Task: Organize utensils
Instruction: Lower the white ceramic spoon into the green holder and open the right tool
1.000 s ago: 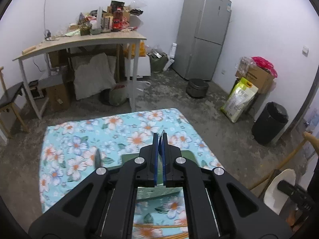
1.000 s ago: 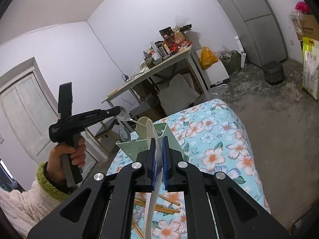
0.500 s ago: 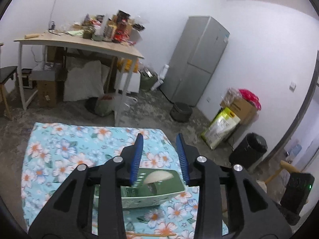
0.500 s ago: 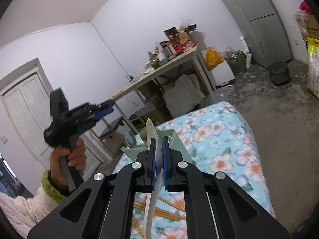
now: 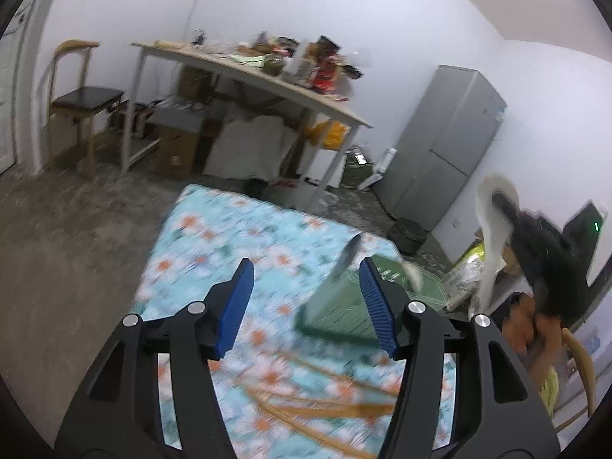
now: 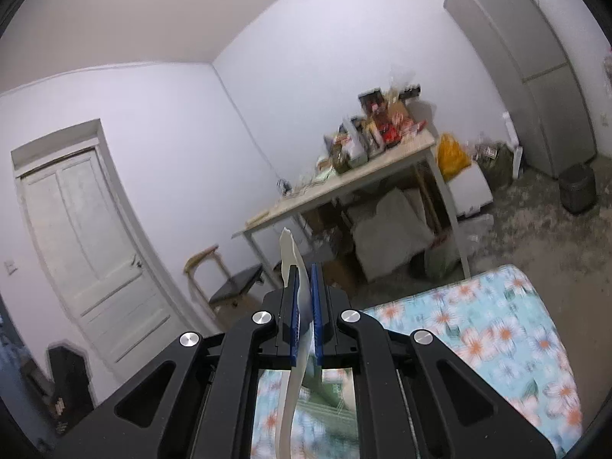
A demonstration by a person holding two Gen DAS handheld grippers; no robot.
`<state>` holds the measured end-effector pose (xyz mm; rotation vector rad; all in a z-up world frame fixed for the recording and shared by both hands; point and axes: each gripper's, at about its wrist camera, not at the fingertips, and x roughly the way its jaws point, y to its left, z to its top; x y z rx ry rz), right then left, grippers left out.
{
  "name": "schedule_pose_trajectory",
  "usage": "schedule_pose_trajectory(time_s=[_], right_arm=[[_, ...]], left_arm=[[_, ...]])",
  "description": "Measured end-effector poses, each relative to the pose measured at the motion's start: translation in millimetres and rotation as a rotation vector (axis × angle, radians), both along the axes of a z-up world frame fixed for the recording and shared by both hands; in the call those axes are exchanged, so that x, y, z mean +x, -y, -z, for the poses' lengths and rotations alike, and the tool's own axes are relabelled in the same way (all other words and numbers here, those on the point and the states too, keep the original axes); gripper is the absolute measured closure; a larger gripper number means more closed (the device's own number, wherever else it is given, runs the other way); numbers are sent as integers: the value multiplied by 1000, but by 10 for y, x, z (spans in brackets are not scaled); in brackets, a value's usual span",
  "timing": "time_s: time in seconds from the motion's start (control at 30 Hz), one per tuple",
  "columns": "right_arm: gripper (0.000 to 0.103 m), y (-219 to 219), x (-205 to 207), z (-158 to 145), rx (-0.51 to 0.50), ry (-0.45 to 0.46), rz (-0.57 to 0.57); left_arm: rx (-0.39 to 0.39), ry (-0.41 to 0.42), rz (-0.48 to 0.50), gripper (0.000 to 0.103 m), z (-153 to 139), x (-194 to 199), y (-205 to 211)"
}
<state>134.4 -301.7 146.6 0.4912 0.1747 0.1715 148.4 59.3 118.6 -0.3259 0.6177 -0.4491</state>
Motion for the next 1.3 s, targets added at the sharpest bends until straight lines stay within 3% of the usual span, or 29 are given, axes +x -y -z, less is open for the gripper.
schedule_pose_trajectory(time_s=[0.2,0.53,1.03,1.3], right_arm=[[96,-285,382,71,-50,48,145],[96,-588,780,310,-145,-7,303],[96,-769,965,635,-254,-65,329],[95,-790,883,763,-272,-85,272]], left_arm=[[-5,-33,-56,49,184,-116,-424],[-41,-44,-121,49,339,-162,-833],[-61,-59,-130,49,436,-115,-982],[-67,-67,-139,49,469,-103,-1009]])
